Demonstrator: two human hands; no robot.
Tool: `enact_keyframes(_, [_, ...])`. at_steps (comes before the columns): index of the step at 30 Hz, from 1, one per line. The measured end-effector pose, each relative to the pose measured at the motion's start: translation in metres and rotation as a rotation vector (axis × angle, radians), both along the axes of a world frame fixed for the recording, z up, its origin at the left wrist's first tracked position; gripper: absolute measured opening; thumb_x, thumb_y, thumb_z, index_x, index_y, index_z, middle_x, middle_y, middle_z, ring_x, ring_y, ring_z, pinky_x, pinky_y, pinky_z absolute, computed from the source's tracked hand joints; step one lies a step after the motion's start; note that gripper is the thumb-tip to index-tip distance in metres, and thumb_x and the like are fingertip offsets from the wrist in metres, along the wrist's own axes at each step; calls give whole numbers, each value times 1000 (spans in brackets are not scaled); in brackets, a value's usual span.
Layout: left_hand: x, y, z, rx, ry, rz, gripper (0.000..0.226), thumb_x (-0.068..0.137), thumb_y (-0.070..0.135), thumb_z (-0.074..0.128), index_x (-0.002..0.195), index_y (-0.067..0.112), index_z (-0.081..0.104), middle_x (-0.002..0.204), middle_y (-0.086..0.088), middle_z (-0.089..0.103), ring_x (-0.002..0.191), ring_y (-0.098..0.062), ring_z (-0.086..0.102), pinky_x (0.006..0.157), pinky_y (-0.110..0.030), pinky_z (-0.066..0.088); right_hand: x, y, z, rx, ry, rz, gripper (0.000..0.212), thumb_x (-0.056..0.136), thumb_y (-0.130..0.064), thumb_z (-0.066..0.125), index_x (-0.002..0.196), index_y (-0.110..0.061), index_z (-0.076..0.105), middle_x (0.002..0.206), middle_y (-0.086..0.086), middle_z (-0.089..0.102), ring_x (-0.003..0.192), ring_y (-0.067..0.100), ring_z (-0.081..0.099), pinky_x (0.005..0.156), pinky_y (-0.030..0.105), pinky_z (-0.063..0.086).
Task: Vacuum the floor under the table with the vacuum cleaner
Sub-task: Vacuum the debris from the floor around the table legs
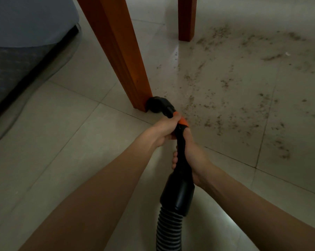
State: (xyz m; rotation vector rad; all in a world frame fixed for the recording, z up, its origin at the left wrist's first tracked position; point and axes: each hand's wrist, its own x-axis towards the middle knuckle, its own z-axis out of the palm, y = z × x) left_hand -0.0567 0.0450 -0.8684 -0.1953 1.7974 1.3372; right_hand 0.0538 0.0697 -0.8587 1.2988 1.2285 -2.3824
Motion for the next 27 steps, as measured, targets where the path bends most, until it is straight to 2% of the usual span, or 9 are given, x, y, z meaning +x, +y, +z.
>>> enact_keyframes(3, [-4,4,3,-6,-5,25,42,100,32,41,131,4,46,127,-15,56,116,-29,55,77,-32,48,-8,2,4,79,4,1,55,97,-53,40,88,-1,57,52,8,47,36,16,46,37,23,42])
enact_keyframes(6, [-3,8,6,5,-5,32,44,100,32,40,133,3,44,128,-15,55,116,-28,54,79,-32,47,-10,7,8,83,4,18,54,98,-51,40,93,0,58,51,8,47,38,17,46,38,25,43])
enact_keyframes(11, [6,3,7,51,25,54,28,100,31,40,114,9,49,97,-6,58,89,-18,56,64,-26,48,-6,10,14,70,6,82,51,98,-51,38,94,-4,56,48,7,47,38,17,45,40,25,43])
enact_keyframes(14, [12,-7,5,49,22,67,23,100,30,41,107,9,49,96,-7,59,92,-21,57,67,-28,49,2,6,18,59,-8,141,56,97,-54,37,88,-2,56,50,8,48,39,17,47,42,26,44])
enact_keyframes(18, [18,-19,8,14,-19,118,40,100,32,39,128,4,46,118,-17,58,107,-29,58,77,-37,48,13,-5,19,293,-56,237,54,98,-52,38,77,-4,55,54,10,55,43,22,53,48,30,50])
enact_keyframes(20, [21,-29,12,0,-68,140,44,101,36,36,132,5,43,109,-17,58,103,-29,59,76,-38,49,18,-19,19,441,-56,296,52,97,-51,39,78,-6,55,63,13,59,53,27,58,59,40,57])
enact_keyframes(21, [23,-35,15,-5,-89,144,46,100,38,35,132,5,43,101,-14,59,93,-26,60,74,-36,49,21,-27,20,458,-46,312,50,97,-50,39,83,-5,55,65,13,60,54,27,59,59,40,57])
enact_keyframes(24, [27,-53,22,-33,-127,139,48,100,42,32,130,5,44,82,-10,54,70,-19,54,70,-32,48,30,-45,25,284,5,278,47,98,-47,41,105,-1,51,65,12,57,41,19,55,42,25,48])
enact_keyframes(27, [30,-67,29,-20,-193,162,46,100,45,31,119,7,51,77,-9,54,64,-18,53,56,-28,49,36,-55,35,88,52,228,49,99,-45,41,106,3,52,63,13,55,43,19,55,42,24,48])
